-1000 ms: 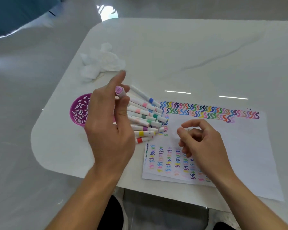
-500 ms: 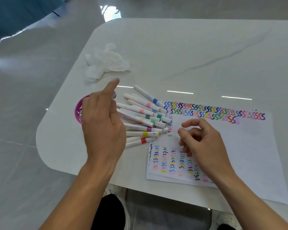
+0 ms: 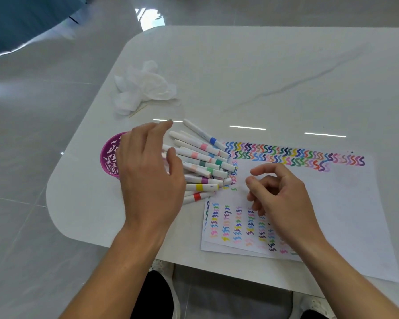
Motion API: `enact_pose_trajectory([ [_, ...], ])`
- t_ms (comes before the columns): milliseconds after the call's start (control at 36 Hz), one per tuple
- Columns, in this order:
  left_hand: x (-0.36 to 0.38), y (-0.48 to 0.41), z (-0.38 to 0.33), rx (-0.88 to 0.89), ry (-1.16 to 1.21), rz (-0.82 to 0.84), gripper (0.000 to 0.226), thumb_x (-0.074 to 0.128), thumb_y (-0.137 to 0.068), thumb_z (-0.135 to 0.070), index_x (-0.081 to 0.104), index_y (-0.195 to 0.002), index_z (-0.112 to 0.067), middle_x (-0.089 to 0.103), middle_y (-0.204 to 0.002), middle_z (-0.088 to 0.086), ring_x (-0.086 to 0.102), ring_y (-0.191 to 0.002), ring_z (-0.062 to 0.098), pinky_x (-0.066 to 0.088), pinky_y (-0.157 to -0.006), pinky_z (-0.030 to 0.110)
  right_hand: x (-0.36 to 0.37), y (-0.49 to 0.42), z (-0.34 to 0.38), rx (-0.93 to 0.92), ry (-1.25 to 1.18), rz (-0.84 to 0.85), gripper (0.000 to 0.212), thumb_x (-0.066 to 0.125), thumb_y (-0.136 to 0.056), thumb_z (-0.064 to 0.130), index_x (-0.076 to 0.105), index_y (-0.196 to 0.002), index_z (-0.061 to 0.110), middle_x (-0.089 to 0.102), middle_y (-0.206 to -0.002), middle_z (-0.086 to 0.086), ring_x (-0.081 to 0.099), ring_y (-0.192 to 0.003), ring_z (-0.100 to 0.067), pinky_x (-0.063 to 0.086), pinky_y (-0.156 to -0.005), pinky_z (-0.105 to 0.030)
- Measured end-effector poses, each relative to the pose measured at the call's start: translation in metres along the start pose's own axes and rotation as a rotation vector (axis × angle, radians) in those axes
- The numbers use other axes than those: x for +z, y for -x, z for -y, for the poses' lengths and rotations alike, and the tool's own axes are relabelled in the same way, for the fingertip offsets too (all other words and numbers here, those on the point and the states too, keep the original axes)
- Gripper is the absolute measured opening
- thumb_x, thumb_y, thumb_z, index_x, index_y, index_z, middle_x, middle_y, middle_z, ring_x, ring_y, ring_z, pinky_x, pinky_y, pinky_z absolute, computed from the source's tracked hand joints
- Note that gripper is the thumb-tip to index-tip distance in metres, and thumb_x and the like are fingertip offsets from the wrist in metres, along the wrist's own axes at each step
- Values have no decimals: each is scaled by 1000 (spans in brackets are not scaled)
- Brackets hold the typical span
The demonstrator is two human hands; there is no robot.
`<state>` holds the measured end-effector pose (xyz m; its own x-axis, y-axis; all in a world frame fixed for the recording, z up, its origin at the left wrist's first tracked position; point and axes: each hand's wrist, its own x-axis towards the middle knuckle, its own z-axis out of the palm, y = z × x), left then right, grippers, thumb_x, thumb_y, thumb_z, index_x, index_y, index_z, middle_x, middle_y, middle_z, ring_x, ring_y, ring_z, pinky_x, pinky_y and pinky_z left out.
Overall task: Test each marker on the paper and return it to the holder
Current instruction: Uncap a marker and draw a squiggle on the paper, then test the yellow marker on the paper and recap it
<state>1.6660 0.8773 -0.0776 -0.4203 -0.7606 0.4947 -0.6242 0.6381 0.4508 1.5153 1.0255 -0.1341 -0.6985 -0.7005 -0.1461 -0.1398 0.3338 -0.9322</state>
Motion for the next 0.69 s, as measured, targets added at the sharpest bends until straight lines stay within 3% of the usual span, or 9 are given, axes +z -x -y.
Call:
enact_pose_trajectory([
  [83,4,3,-5,170,-5,18,37,63,-89,-3,66,-124,-11,65,-117,6,54,-112,23,43,-99,40,-2,0,1,3,-8,-9,6,69,-99,25,64,-102,28,74,-70,4,67,-56,-12,56,-60,-30],
  [222,15,9,-12,292,17,182,27,64,-88,-3,72,-111,-14,71,-103,0,57,-99,21,44,-86,35,-7,-1,2,8,-18,-21,6,69,-99,27,65,-103,27,74,-70,2,67,-56,-13,59,-62,-36],
  [389,23,16,-11,133,-3,451,8,73,-86,-24,70,-93,-24,64,-92,-10,53,-90,14,46,-76,31,-13,-4,2,9,-36,-48,6,68,-99,24,65,-103,25,74,-71,0,67,-56,-15,57,-59,-33],
  [472,24,17,-9,87,-63,553,18,79,-81,-36,66,-90,-26,58,-92,-12,48,-91,10,43,-76,27,-13,-4,1,12,-47,-45,5,68,-99,23,65,-102,25,74,-71,0,67,-55,-15,56,-58,-32],
  [694,24,16,-12,121,-116,585,20,83,-78,-26,66,-89,-23,59,-92,-9,49,-88,13,40,-77,27,-13,-5,1,16,-63,-35,6,69,-99,23,64,-102,25,74,-71,0,67,-56,-15,55,-58,-31],
])
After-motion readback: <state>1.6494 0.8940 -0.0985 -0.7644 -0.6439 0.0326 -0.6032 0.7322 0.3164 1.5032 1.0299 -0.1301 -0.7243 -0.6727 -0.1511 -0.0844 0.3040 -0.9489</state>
